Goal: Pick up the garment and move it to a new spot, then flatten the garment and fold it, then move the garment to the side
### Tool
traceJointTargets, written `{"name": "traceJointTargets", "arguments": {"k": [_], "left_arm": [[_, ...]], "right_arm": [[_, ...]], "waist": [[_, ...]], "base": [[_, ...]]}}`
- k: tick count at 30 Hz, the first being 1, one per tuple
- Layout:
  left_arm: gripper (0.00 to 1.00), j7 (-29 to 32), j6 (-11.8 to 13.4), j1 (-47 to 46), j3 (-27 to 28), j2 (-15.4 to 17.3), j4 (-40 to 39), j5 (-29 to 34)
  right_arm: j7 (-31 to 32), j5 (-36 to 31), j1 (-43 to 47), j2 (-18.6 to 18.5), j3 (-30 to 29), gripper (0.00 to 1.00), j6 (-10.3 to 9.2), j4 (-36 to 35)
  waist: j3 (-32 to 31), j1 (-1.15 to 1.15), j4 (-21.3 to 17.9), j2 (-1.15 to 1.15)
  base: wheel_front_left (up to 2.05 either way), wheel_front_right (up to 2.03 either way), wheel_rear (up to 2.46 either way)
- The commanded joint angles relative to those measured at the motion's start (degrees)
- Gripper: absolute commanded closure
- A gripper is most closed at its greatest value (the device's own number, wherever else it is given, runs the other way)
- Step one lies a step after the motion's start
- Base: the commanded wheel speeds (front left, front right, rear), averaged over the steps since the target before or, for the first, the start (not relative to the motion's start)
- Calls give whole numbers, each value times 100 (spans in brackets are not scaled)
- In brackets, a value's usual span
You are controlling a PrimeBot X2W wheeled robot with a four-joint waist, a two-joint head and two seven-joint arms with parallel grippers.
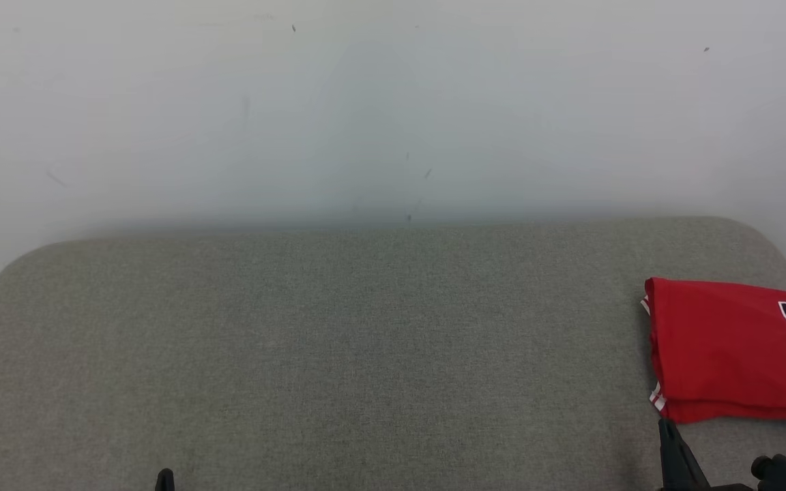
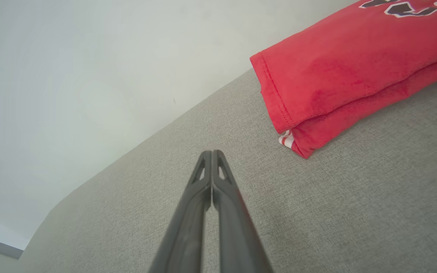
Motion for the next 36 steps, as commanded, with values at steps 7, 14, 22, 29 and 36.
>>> {"name": "traceJointTargets", "arguments": {"k": [7, 14, 22, 29, 36], "left_arm": [[100, 172, -4, -356, -20, 24, -48, -762], [100, 293, -5, -500, -37, 26, -34, -1281], [100, 422, -6, -654, -55, 28, -19, -1817], [100, 527, -6, -775, -70, 29, -6, -2264], [100, 616, -7, -877, -83, 31, 5, -2622]], "right_arm": [[159, 839, -262, -18, -84, 100, 1, -98], [272, 1399, -355, -19, -136, 100, 2, -97], [399, 1998, -452, -20, -192, 100, 2, -95], [498, 2477, -527, -21, -239, 100, 2, -92], [575, 2867, -577, -22, -277, 100, 3, -91]], "waist": [[56, -1, -1, 0], [102, -1, -2, 0], [154, -1, -4, 0], [200, -1, -5, 0], [239, -1, -6, 0]], "base": [[0, 0, 0], [0, 0, 0], [0, 0, 0], [0, 0, 0], [0, 0, 0]]}}
